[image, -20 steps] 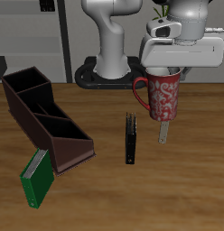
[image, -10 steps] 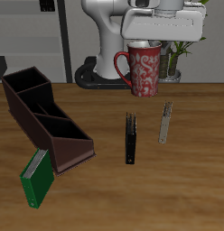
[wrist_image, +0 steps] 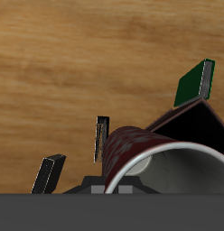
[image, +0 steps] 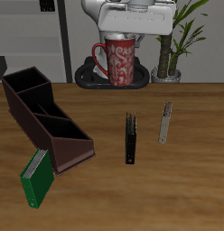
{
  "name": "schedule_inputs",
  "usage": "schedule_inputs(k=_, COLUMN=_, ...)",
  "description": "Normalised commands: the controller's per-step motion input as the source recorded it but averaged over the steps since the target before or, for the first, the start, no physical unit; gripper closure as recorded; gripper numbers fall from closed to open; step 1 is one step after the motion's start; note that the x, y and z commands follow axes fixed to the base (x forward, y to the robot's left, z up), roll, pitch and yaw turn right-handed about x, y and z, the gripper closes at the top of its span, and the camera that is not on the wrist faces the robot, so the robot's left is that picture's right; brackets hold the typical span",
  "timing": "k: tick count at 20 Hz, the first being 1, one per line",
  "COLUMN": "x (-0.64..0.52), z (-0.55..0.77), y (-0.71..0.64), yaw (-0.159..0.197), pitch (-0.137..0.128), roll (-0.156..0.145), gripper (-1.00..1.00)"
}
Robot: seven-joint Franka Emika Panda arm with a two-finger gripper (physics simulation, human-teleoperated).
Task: Place the red mug into the right desk caddy's right compartment
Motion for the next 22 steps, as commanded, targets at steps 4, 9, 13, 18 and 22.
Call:
schedule_inputs(k=4, x=-0.25, z=-0.08, y=-0.47, yaw=-0.028, pitch=0.002, roll=-0.052, gripper=1.00)
schedule_inputs(k=9, x=-0.29, z=-0.05, y=-0.52, yaw=-0.041, pitch=-0.002, roll=-0.090, gripper=1.00)
schedule_inputs(k=13, x=-0.40, z=0.01, y=-0.56, yaw=-0.034, pitch=-0.011, roll=-0.091, gripper=1.00)
schedule_inputs(k=18, x=-0.24, z=0.01, y=-0.36, yaw=-0.034, pitch=-0.016, roll=-0.067, gripper=1.00)
schedule_inputs(k=22, x=-0.17, z=-0.02, y=-0.26, yaw=-0.008, pitch=-0.002, roll=-0.062, gripper=1.00)
